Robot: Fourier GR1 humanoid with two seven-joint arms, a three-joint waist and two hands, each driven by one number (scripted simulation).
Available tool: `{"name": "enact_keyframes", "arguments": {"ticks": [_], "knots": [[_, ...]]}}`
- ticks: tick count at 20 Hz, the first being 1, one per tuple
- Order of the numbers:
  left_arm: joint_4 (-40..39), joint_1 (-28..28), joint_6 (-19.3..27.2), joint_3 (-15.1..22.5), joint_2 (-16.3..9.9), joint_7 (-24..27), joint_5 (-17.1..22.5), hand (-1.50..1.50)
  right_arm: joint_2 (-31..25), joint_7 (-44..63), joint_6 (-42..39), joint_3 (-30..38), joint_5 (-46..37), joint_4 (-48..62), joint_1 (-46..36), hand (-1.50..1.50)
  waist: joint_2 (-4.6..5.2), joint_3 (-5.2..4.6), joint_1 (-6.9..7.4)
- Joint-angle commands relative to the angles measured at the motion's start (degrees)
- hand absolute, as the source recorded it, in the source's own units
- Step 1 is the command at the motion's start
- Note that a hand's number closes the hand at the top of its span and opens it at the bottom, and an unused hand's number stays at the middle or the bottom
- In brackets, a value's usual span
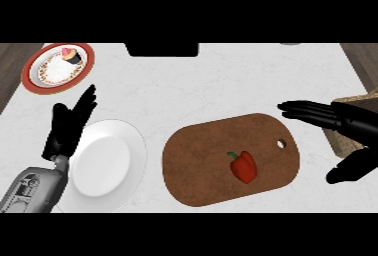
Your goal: Pick the bell pepper from the cutting board and place it in the basket
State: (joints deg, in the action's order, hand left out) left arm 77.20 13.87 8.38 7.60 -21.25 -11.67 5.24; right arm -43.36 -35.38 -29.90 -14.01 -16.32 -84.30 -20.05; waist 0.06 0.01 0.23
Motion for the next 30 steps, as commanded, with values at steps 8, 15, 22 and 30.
{"name": "enact_keyframes", "arguments": {"ticks": [8,15,22,30], "knots": [[4.43,-1.02,-1.02,-1.20,1.44,-4.75,-2.76,0.00,8.67,-3.58,-0.70,-4.91,-7.33,5.87,-1.00,-1.50,-0.06,0.01,0.18],[2.52,-2.74,-4.78,-5.75,1.53,-0.89,-2.74,0.00,13.37,-6.86,3.29,-4.42,-13.54,10.58,0.36,-1.50,-0.05,-0.01,-0.04],[-3.32,1.43,-3.63,-5.25,5.92,1.13,-6.99,0.00,17.05,-7.03,4.06,-5.09,-17.62,11.30,0.36,-1.50,-0.02,-0.02,-0.27],[-2.83,1.55,-6.14,-8.12,6.04,0.43,-7.53,0.00,22.88,-3.74,2.67,-3.72,-20.36,11.78,-1.74,-1.50,-0.02,-0.02,-0.20]]}}
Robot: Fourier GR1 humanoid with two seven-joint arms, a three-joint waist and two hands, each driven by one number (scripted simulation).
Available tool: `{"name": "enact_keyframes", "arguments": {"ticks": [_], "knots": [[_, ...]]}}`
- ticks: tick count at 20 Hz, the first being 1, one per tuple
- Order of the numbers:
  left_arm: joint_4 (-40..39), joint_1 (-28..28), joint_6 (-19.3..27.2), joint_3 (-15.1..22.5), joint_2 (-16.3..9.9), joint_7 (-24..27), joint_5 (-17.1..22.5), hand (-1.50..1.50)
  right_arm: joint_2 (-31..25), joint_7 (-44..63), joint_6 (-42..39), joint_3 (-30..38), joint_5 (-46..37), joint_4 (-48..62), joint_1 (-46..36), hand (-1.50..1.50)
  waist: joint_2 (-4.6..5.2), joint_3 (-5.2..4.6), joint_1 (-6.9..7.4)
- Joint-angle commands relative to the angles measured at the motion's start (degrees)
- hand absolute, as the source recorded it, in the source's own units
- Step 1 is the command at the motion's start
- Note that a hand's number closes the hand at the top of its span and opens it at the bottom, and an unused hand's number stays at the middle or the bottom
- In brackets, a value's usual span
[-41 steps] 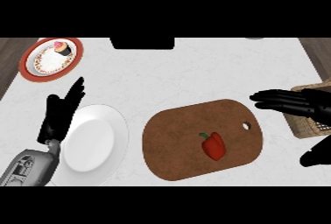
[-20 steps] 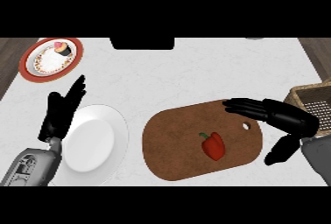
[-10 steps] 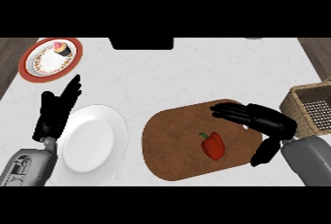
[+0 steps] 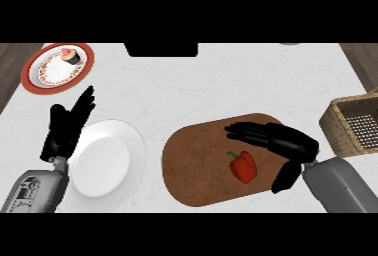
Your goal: Pick the bell pepper from the cutting board and place it in the basket
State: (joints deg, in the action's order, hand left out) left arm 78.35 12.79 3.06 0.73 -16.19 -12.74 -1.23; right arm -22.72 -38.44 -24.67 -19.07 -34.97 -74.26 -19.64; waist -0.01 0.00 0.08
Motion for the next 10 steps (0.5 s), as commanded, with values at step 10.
{"name": "enact_keyframes", "arguments": {"ticks": [10], "knots": [[-1.78,-0.76,-3.78,-3.54,0.60,2.55,-1.50,0.00,4.97,0.02,-3.03,0.22,-6.97,3.67,-0.81,-1.50,0.04,-0.01,0.06]]}}
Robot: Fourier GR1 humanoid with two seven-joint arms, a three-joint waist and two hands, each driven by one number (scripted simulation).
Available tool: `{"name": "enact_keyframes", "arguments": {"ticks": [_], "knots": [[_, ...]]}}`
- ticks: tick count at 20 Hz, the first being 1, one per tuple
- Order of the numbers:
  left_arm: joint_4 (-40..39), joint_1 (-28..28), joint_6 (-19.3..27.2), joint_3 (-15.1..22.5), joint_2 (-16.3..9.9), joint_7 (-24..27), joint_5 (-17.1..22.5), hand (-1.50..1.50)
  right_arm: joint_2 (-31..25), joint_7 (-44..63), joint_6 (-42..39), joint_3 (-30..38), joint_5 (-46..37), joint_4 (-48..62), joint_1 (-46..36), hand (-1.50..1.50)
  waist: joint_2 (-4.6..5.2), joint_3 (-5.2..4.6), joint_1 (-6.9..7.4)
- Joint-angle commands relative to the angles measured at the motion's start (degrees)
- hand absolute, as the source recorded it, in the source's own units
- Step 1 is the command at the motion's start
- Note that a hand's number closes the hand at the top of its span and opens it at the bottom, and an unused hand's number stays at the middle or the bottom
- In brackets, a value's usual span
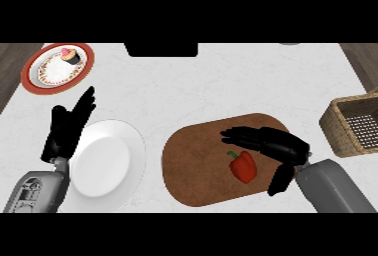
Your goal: Pick the bell pepper from the cutting board and place it in the basket
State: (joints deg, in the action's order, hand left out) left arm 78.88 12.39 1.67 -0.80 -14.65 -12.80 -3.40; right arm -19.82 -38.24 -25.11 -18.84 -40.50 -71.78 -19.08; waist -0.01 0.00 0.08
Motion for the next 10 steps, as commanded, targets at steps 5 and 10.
{"name": "enact_keyframes", "arguments": {"ticks": [5,10], "knots": [[6.08,-1.82,0.19,0.13,1.35,-4.81,-2.14,0.00,3.89,1.84,-2.95,-0.69,-3.47,-0.33,0.45,-1.50,-0.08,0.00,-0.02],[3.28,-0.80,-0.47,-0.66,2.79,-2.40,-3.07,0.00,8.25,-1.45,2.23,0.33,-6.87,8.06,-1.75,-1.50,0.00,0.00,0.07]]}}
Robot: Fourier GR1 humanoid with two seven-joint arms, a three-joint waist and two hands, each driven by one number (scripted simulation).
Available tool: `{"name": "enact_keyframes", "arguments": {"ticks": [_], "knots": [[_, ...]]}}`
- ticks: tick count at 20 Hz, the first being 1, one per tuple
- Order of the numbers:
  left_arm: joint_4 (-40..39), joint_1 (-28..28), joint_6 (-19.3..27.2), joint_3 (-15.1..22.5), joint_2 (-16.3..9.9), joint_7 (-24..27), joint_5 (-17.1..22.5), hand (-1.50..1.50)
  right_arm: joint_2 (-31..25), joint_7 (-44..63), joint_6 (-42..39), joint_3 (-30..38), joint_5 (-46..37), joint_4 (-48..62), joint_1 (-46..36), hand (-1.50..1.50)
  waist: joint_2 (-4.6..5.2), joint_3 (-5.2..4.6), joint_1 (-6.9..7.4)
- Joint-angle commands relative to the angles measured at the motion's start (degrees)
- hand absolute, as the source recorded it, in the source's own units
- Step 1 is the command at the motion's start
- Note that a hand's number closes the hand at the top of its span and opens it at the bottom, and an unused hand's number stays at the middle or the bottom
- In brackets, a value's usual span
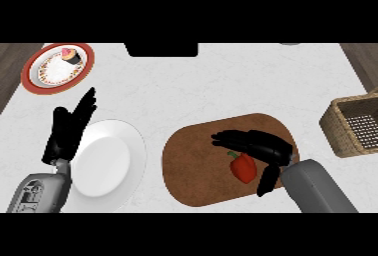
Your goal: Pick the bell pepper from the cutting board and place it in the basket
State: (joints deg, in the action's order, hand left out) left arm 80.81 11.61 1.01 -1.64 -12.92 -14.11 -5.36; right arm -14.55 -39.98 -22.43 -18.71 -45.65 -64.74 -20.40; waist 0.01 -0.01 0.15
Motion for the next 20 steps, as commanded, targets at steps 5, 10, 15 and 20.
{"name": "enact_keyframes", "arguments": {"ticks": [5,10,15,20], "knots": [[0.36,1.02,-0.27,-0.05,1.39,-0.98,-1.21,0.00,1.24,-5.60,5.73,-0.20,-4.95,2.82,-2.12,1.50,0.00,0.02,0.05],[-4.67,1.18,-2.05,-2.83,0.28,4.08,0.12,0.00,2.84,-9.71,15.33,-1.20,-8.63,6.40,-0.73,1.50,0.08,0.01,0.02],[-1.75,-1.69,-0.97,-2.80,-0.38,1.98,-0.31,0.00,-0.90,26.03,11.22,6.28,-15.20,2.71,-1.07,1.50,-1.33,-0.46,-2.18],[-2.35,-2.39,-1.22,-2.94,-0.19,3.44,-0.14,0.00,0.99,46.11,6.80,6.17,-21.37,-5.82,-2.12,1.50,-1.06,-0.33,-2.29]]}}
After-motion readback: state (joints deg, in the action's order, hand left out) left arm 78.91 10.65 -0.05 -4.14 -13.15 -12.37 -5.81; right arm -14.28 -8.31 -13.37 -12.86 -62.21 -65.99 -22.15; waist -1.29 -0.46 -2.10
